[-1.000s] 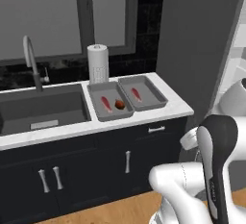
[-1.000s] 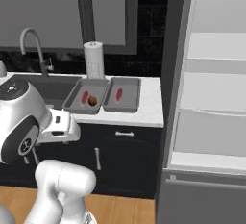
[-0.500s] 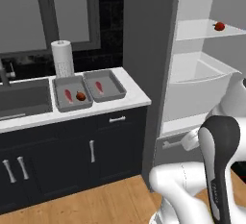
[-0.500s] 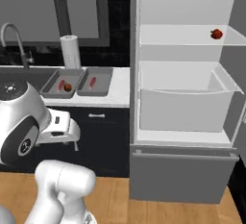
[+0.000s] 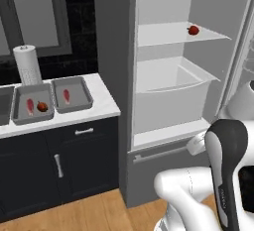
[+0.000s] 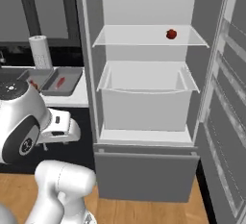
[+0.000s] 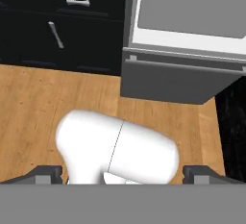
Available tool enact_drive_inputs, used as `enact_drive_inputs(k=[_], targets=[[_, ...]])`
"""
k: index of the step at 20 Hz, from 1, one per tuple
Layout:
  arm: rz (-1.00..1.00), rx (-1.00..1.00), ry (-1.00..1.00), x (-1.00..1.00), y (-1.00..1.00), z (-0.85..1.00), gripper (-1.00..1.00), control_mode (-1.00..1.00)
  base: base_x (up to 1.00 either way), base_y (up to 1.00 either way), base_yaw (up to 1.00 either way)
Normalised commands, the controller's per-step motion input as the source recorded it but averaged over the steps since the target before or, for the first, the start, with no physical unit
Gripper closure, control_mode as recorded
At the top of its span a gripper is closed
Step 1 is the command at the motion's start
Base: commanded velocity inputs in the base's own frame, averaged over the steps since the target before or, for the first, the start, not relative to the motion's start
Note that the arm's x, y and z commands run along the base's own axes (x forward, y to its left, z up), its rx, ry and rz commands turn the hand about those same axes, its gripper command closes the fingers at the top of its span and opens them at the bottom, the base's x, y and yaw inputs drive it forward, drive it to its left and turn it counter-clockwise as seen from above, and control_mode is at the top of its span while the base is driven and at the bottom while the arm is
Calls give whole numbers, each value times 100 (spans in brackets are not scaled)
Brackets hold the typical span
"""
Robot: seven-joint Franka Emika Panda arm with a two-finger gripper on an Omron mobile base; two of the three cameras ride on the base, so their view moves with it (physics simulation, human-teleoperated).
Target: Place one bell pepper and one steak in each tupperware on the nearby counter, to pack two identical lunches.
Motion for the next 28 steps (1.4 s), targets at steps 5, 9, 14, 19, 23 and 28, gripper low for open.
enact_drive_inputs(k=[5,9,14,19,23,28], targets=[[0,0,0,0,0,0,-100,100,43,-58,0],[0,0,0,0,0,0,-100,100,51,-42,0],[0,0,0,0,0,0,-100,100,58,-38,0],[0,0,0,0,0,0,-100,100,67,-36,0],[0,0,0,0,0,0,-100,100,65,-28,0],[0,0,0,9,-9,0,-100,-100,21,-15,0]])
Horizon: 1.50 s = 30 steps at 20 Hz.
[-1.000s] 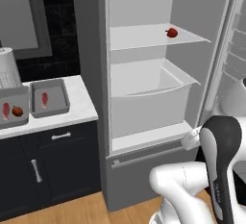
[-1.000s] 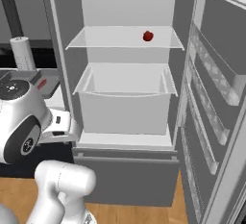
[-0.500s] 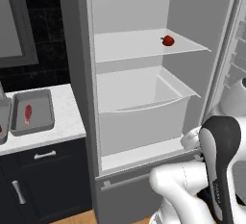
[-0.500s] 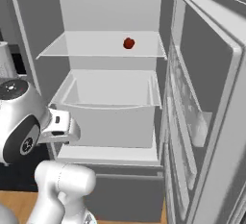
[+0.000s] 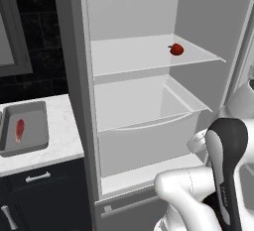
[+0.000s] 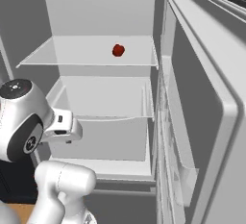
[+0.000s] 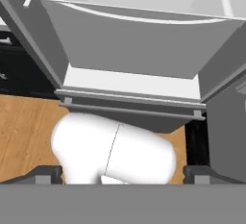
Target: Place one bell pepper and one steak in each tupperware on the nearby counter, to pack two identical lunches.
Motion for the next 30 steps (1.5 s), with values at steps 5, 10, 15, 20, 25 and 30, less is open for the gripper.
enact_drive_inputs(k=[5,10,15,20,25,30], targets=[[0,0,-15,24,-8,2,-100,-100,0,0,0],[-3,0,-33,24,0,26,-100,-100,0,0,0],[-13,5,-26,14,0,63,-100,-100,0,0,0],[-15,13,-19,0,0,74,-100,-100,0,0,0],[-13,11,-9,0,0,64,-100,-100,0,0,0],[-2,3,0,0,-1,54,-100,-100,0,0,0]])
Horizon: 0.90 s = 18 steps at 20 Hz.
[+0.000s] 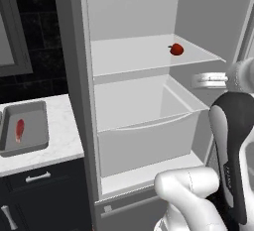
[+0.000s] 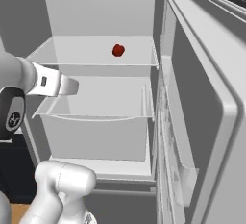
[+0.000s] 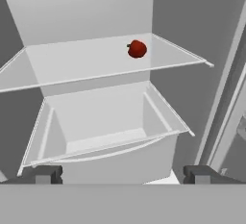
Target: Place one bell pepper and one steak in each tupperware on the nearby counter, to pack two identical lunches.
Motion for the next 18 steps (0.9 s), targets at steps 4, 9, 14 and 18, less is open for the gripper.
enact_drive_inputs(k=[4,9,14,18], targets=[[0,4,1,14,-11,27,-100,-100,0,0,0],[0,0,9,44,-2,0,-100,-100,0,0,0],[0,0,2,80,-6,-6,-100,-100,0,0,0],[0,0,-3,83,-33,-19,-100,-100,0,0,0]])
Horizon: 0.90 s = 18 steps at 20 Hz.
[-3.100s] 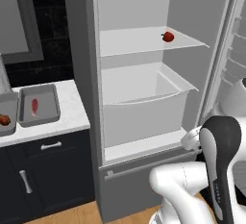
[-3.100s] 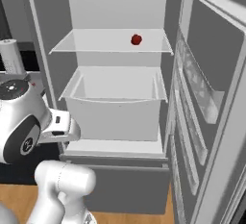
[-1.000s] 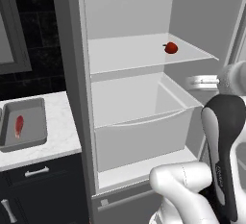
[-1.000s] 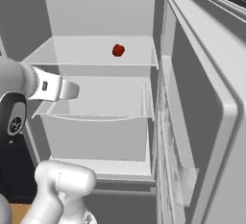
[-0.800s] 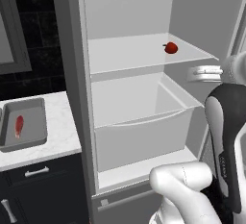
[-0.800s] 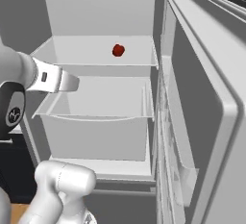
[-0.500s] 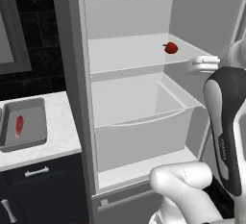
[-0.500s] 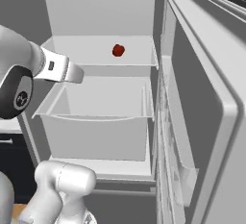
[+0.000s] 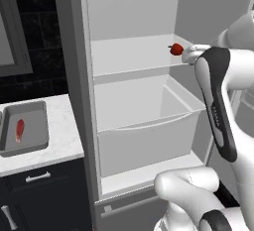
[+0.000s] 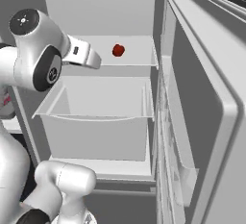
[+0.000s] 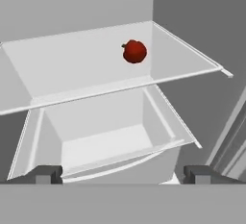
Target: Place one bell pepper and one steak in each tupperware on the nearby counter, to pack two identical lunches.
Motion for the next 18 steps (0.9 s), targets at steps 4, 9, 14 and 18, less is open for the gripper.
enact_drive_inputs(k=[4,9,14,18], targets=[[0,0,-14,71,-40,-42,-100,-100,0,0,0],[0,0,-20,57,-24,-35,-100,-100,0,0,0],[0,0,4,51,-4,17,-100,-100,0,0,0],[0,0,8,53,-1,20,-100,-100,0,0,0]])
